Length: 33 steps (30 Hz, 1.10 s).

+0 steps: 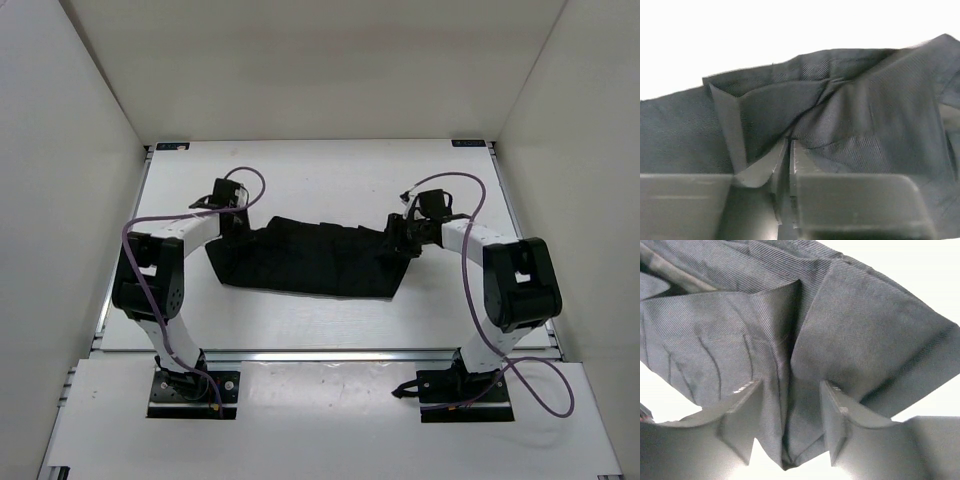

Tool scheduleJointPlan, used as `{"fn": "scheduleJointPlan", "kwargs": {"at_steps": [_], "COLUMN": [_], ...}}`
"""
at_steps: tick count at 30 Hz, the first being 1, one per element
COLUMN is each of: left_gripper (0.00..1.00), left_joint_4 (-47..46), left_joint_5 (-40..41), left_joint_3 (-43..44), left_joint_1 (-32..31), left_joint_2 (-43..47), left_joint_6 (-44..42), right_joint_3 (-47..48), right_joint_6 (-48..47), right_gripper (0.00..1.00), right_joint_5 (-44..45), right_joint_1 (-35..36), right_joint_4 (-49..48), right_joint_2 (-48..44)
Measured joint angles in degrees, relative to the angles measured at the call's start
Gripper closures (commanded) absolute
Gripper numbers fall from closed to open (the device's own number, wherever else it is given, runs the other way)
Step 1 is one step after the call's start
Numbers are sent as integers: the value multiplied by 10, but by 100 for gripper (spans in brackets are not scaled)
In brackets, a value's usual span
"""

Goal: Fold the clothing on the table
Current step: Fold the skirt

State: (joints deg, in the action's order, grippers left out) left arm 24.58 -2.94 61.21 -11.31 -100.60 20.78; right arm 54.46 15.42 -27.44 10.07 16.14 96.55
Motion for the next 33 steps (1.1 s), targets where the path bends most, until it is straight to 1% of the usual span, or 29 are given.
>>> {"fn": "scheduleJointPlan", "kwargs": {"at_steps": [1,3,5,7,10,13,15,16,20,21,23,24,25,32,33], "left_gripper": [54,36,29,29,32,37,44,47,54,59,59,60,64,66,67], "left_joint_4": [9,24,33,36,46,45,46,47,54,57,60,60,63,62,62], "left_joint_5": [-1,-2,1,9,14,22,29,32,36,36,35,35,35,35,35], "left_joint_3": [13,49,78,97,99,82,57,43,-3,-10,-20,-24,-27,-41,-43], "left_joint_1": [1,2,0,-4,-7,-10,-13,-13,-12,-10,-6,-5,-4,0,0], "left_joint_2": [0,0,1,8,34,66,86,92,90,87,81,78,75,70,70], "left_joint_6": [-6,-9,-16,-21,-30,-34,-36,-37,-37,-37,-35,-35,-34,-28,-27], "right_joint_3": [0,-1,-4,-8,-14,-40,-65,-76,-105,-108,-108,-108,-108,-111,-114], "right_joint_6": [3,10,13,13,11,11,11,11,11,11,12,12,12,25,29], "right_gripper": [44,37,33,30,28,26,23,23,23,23,22,22,23,23,22], "right_joint_5": [3,14,26,42,73,96,116,125,142,142,142,143,143,118,111], "right_joint_1": [0,0,-1,-2,-3,-3,3,7,24,25,24,23,23,18,15], "right_joint_4": [1,12,18,28,45,59,74,82,96,96,91,87,84,46,35], "right_joint_2": [-5,-32,-68,-110,-151,-157,-152,-149,-138,-136,-135,-135,-134,-130,-130]}}
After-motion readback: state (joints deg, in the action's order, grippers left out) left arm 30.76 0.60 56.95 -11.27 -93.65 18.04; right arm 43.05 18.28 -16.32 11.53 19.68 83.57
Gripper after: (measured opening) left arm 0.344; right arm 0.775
